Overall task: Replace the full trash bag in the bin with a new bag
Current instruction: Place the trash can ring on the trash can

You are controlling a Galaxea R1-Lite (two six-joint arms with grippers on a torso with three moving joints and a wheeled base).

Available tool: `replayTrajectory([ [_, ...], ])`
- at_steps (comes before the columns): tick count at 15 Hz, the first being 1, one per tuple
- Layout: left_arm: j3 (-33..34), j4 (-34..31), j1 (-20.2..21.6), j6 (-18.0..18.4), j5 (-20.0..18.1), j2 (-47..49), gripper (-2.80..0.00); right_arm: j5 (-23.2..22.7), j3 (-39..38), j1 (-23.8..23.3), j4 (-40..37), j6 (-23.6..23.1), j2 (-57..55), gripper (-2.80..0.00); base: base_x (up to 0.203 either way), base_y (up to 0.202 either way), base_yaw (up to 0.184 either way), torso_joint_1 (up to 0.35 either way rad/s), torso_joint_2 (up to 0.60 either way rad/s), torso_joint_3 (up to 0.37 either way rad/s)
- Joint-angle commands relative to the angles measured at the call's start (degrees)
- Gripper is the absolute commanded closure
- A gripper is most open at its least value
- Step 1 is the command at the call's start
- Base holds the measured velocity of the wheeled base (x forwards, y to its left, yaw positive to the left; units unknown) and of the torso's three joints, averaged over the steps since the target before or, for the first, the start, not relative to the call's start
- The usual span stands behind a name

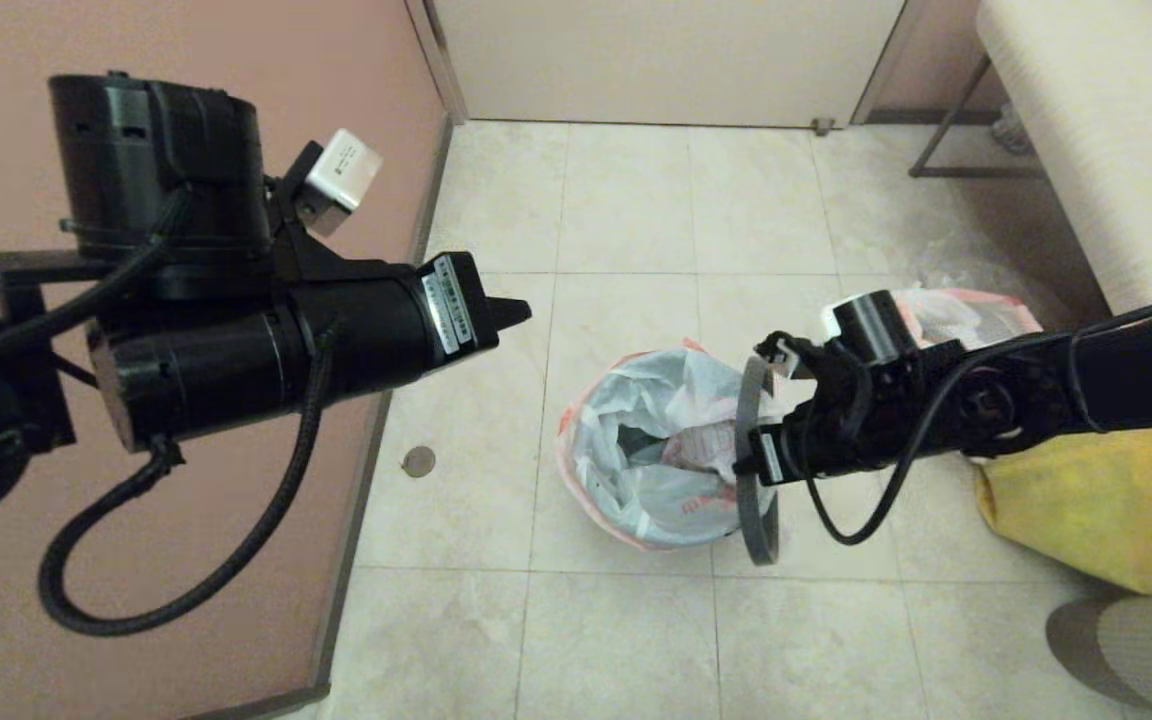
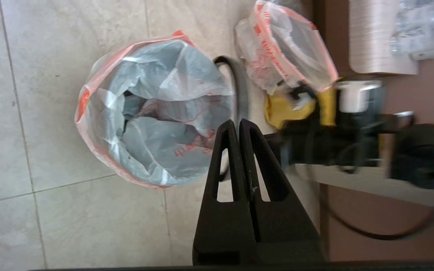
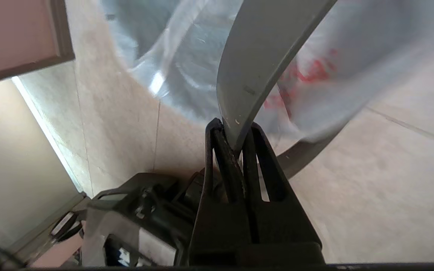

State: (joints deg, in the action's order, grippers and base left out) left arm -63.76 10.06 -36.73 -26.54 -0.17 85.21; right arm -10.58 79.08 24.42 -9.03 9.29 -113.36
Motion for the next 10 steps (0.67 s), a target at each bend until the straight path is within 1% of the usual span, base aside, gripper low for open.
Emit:
replayTrajectory([
  [1,-0.38,-0.38,-0.27,-0.18,-0.01,-1.7,0.0,0.6,-0.19,1.01,-2.46,0.07,7.92,0.0,0.0,0.0,0.0,0.0,0.0,0.0],
  [2,-0.92,-1.44,-0.27,-0.18,-0.01,-1.99,0.0,2.73,0.23,2.76,-3.97,0.0,9.89,0.0,0.0,0.0,0.0,0.0,0.0,0.0],
  [3,-1.37,-2.38,-0.27,-0.25,-0.01,-2.21,0.0,7.1,1.38,4.89,-4.53,-0.43,10.12,0.0,0.0,0.0,0.0,0.0,0.0,0.0],
  [4,-1.44,-2.83,-0.28,-0.19,-0.09,-2.7,0.0,10.95,2.79,7.15,-4.78,-2.27,9.41,0.0,0.0,0.0,0.0,0.0,0.0,0.0],
  [6,-1.88,-3.11,-0.34,-0.18,-0.1,-4.14,0.0,15.73,5.56,10.17,-4.85,-10.35,4.59,0.0,0.0,0.0,0.0,0.0,0.0,0.0],
  [7,-2.16,-3.47,-0.28,-0.11,-0.08,-5.18,0.0,18.48,7.28,11.64,-4.88,-12.56,1.42,0.0,0.0,0.0,0.0,0.0,0.0,0.0],
  [8,-2.99,-5.74,-0.27,0.42,-0.09,-5.67,0.0,21.97,9.13,13.06,-4.9,-14.28,-1.81,0.0,0.0,0.0,0.0,0.0,0.0,0.0],
  [9,-4.58,-9.44,-0.27,0.96,-0.04,-5.79,0.0,25.59,10.74,14.34,-4.92,-16.72,-4.85,0.0,0.0,0.0,0.0,0.0,0.0,0.0],
  [10,-6.35,-12.9,-0.27,1.13,-0.02,-5.84,0.0,28.65,11.71,15.38,-4.88,-21.09,-7.09,0.0,0.0,0.0,0.0,0.0,0.0,0.0],
])
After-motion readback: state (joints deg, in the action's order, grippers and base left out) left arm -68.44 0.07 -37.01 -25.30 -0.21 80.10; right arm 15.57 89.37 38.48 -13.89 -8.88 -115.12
